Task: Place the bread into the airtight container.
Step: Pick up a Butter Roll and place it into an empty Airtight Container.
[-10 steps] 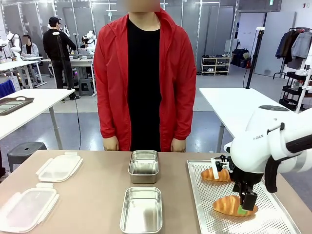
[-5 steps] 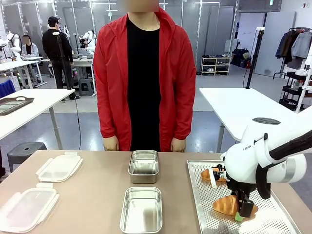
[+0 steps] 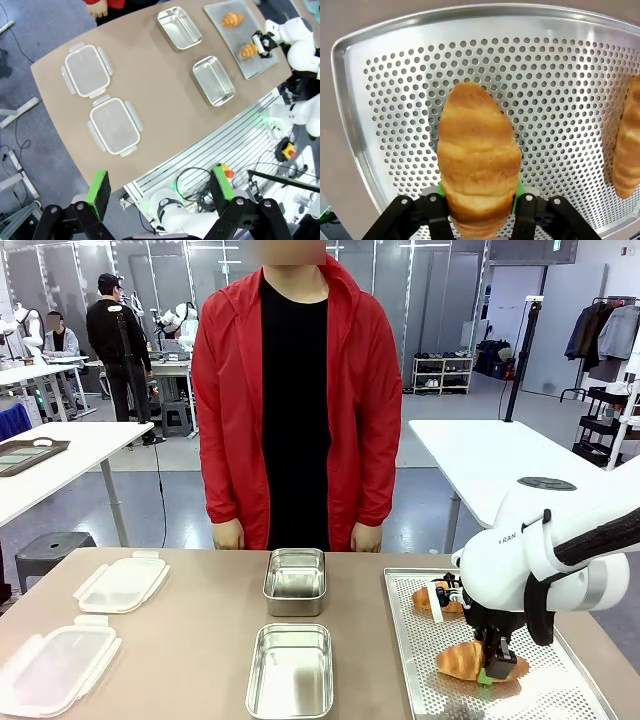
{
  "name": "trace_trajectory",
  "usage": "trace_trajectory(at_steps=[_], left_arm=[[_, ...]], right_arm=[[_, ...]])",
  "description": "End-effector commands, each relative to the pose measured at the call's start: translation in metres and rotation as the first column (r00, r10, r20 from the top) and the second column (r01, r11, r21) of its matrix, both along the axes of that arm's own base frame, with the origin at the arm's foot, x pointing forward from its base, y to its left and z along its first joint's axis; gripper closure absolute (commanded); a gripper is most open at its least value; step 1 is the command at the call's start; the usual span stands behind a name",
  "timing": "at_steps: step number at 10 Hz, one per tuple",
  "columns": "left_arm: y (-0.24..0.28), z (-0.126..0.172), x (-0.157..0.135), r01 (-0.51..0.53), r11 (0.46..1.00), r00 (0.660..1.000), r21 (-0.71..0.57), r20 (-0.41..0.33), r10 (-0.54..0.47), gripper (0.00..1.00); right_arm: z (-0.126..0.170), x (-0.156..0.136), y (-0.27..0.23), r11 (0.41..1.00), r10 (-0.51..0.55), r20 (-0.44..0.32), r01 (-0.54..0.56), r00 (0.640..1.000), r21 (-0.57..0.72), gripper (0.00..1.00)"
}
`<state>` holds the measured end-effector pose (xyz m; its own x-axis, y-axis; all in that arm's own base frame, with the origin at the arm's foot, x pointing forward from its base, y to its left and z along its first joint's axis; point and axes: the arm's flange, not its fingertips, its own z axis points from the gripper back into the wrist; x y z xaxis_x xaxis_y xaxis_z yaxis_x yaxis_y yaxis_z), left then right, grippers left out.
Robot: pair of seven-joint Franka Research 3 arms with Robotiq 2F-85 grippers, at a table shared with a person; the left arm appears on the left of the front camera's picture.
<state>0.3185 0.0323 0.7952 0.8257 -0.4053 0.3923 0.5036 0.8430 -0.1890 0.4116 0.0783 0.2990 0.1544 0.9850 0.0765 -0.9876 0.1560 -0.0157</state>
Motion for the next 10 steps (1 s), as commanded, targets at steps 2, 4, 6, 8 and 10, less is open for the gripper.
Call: trace_trajectory(at_steps=[2,4,6,8,10], left_arm=[[-0.001,0.000,-0.002,0.007,1.000,1.000,0.005,0.002,-0.007,0.00],[-0.001,0.000,-0.002,0.007,1.000,1.000,0.005,0.002,-0.007,0.00],[-0.001,0.000,-0.002,0.007,1.000,1.000,0.005,0.002,-0.007,0.00],[-0.001,0.000,-0.002,0.007,1.000,1.000,0.005,0.002,-0.007,0.00],[-0.001,0.000,-0.002,0.007,1.000,1.000,0.005,0.002,-0.007,0.00]], right_arm=[[0.048,-0.028,0.004,0.996,-0.089,-0.011,0.089,0.996,0.031,0.70],[0.092,-0.038,0.030,0.997,-0.080,-0.003,0.080,0.997,0.005,0.70],[0.119,-0.046,0.077,0.997,-0.075,0.010,0.075,0.997,-0.026,0.70],[0.130,-0.048,0.135,0.997,-0.078,0.004,0.078,0.997,-0.010,0.70],[0.132,-0.053,0.200,0.997,-0.080,0.018,0.080,0.997,0.005,0.70]])
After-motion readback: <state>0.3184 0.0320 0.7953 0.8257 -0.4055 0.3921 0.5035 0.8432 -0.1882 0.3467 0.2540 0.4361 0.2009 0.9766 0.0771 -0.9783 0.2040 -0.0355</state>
